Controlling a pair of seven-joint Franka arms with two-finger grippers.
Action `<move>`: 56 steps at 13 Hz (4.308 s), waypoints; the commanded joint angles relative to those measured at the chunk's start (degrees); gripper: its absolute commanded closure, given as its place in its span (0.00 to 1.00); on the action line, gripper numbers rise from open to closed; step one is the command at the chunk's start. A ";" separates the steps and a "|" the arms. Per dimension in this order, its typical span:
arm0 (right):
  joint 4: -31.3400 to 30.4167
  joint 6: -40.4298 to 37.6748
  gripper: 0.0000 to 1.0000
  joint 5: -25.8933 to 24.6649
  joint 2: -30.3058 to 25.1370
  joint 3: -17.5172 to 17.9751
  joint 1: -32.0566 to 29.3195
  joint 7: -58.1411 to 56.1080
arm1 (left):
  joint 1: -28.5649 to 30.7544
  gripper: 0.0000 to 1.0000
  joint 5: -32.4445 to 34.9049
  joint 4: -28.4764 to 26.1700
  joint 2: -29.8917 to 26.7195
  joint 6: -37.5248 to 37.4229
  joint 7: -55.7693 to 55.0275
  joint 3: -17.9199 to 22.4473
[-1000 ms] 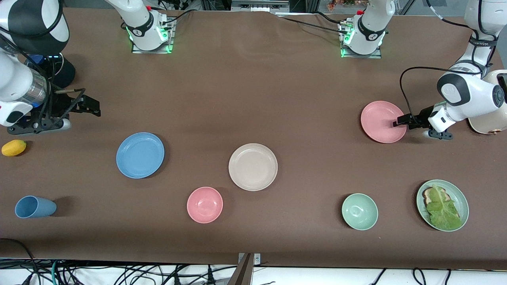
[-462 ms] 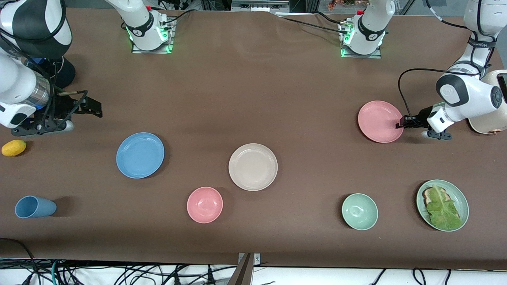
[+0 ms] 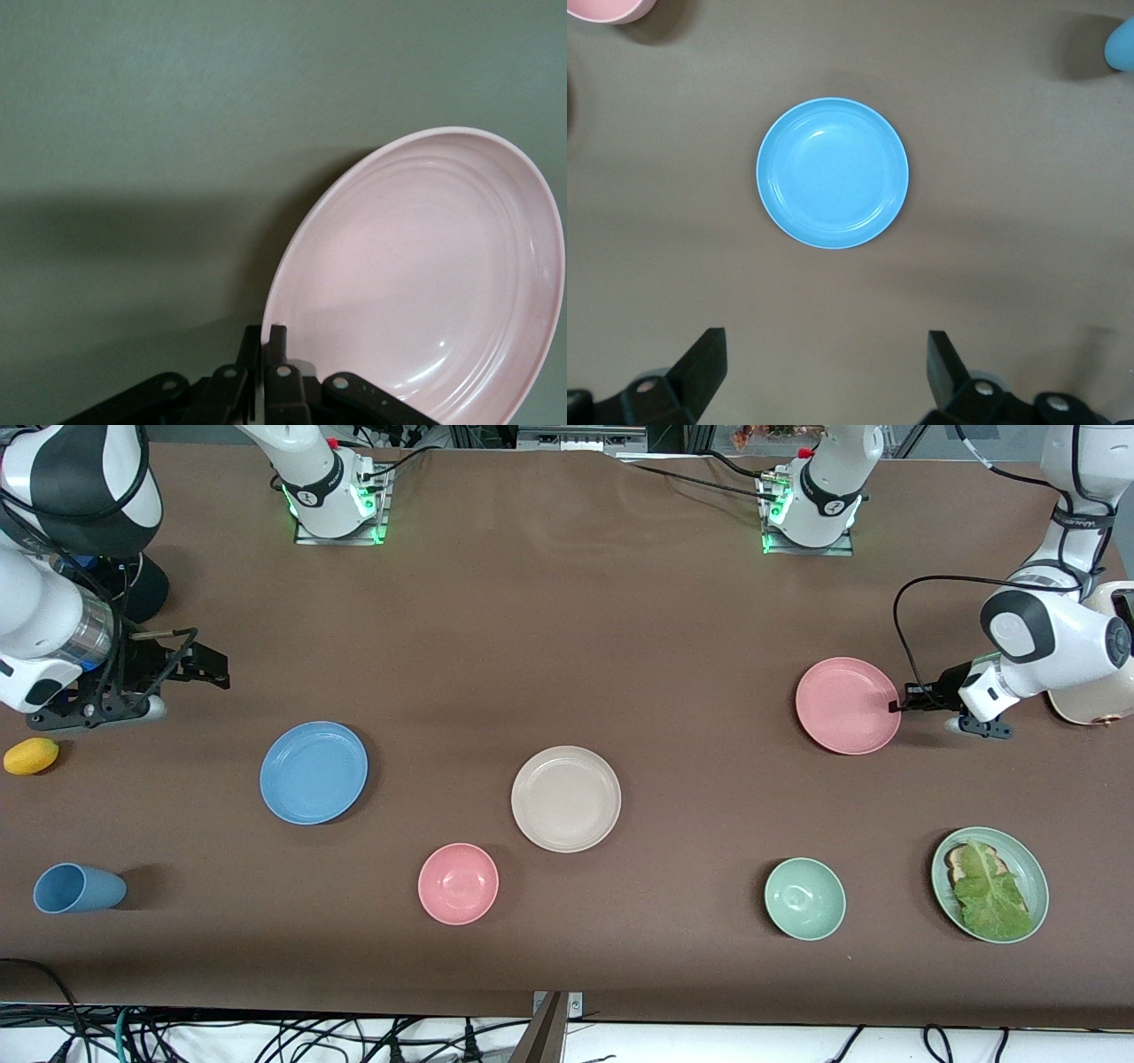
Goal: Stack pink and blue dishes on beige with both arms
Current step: 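Carry the pink plate onto the beige plate while the right gripper reaches the blue plate, then release the pink plate with the left gripper while the right gripper grasps the blue plate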
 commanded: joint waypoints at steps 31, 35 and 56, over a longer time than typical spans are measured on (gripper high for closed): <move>-12.95 38.95 0.02 -0.27 22.39 -2.78 -2.88 -3.15 | -52.10 1.00 6.54 43.28 23.74 1.43 -84.08 0.45; -13.04 42.82 0.08 -0.01 24.95 -2.69 -3.85 -4.39 | -52.19 1.00 6.54 45.49 25.86 1.51 -85.31 0.45; -8.84 33.11 1.00 3.84 22.76 -0.76 -3.59 -3.42 | -50.34 0.29 6.71 47.69 22.09 -13.41 -62.85 11.51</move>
